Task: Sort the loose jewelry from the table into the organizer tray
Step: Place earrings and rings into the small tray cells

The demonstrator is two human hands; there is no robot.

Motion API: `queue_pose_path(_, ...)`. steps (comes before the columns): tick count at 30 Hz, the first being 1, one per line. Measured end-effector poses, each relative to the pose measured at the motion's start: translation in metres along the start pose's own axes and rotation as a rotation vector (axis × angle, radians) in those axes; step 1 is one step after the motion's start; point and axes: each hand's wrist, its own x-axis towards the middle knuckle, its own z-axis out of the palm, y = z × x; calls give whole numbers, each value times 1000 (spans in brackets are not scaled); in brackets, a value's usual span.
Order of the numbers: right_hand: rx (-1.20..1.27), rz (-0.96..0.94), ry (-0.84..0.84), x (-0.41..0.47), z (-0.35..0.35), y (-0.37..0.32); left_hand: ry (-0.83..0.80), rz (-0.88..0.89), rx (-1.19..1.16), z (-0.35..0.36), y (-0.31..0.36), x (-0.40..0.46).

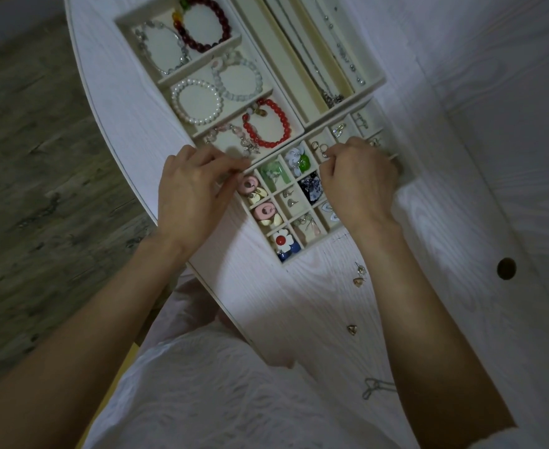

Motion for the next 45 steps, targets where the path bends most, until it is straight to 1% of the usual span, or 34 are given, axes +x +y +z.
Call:
queue_pose_path(9, 97, 16, -18, -1, -2, 2, 5, -7, -8, 0, 1, -1)
queue_pose_path(16, 86, 31, 25, 1, 1, 5, 15, -7, -13, 1, 0, 0)
queue_pose_path(27, 88, 19, -39, 1, 1, 5, 15, 2, -15, 2, -1, -1)
queue_pose_path(34, 99, 25, -8, 3, -1, 4, 19, 4, -11, 2, 0, -1)
queue_pose_path(41, 76, 11, -58, 1, 1, 4, 12, 3, -13, 2, -1, 0)
queue_pose_path(45, 98, 7, -46, 0, 1, 3, 14, 2, -10, 2, -1, -1)
